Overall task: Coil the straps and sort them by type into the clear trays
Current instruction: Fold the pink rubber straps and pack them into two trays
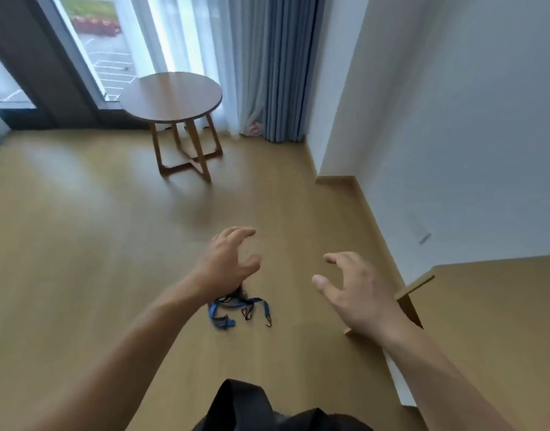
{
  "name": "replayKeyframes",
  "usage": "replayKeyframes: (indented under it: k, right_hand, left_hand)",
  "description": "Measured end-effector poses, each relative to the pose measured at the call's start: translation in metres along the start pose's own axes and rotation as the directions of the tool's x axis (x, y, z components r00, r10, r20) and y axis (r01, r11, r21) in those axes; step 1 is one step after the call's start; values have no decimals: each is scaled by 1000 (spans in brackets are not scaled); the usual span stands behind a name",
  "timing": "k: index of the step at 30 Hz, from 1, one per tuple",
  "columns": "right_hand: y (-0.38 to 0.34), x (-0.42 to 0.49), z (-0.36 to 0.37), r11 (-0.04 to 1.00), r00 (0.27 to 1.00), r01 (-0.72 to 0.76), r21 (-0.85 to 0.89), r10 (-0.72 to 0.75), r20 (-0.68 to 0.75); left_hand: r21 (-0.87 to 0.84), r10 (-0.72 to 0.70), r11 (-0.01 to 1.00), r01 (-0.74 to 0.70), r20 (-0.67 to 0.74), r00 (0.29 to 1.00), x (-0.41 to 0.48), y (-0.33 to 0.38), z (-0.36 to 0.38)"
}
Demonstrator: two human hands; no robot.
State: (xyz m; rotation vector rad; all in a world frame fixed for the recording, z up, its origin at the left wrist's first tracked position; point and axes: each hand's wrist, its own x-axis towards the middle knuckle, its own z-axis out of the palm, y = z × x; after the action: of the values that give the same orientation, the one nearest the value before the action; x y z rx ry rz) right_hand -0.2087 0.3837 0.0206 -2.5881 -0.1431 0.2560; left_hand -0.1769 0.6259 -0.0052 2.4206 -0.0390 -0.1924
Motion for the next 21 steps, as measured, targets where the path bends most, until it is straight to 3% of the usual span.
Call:
replayKeyframes:
  k: [4, 10, 16, 21]
  right_hand:
    - [-23, 42, 29, 996, 991, 89, 28, -92, 96]
    - [-23, 132, 70, 993, 945, 114, 26, -116, 307]
    - [-11, 247, 144, 995, 847, 102, -10, -82, 526]
    - [19, 326, 250, 994, 755, 26, -109, 52, 654]
  left_hand:
    - [-68, -117, 991, 113, -60, 991, 1, -50, -16]
    - [-104, -331, 939, 327, -25, 943, 32, -108, -14]
    - [-183, -576, 797, 576, 59, 816, 100, -173, 12]
    - [-288, -725, 597, 748, 204, 657, 158, -255, 77]
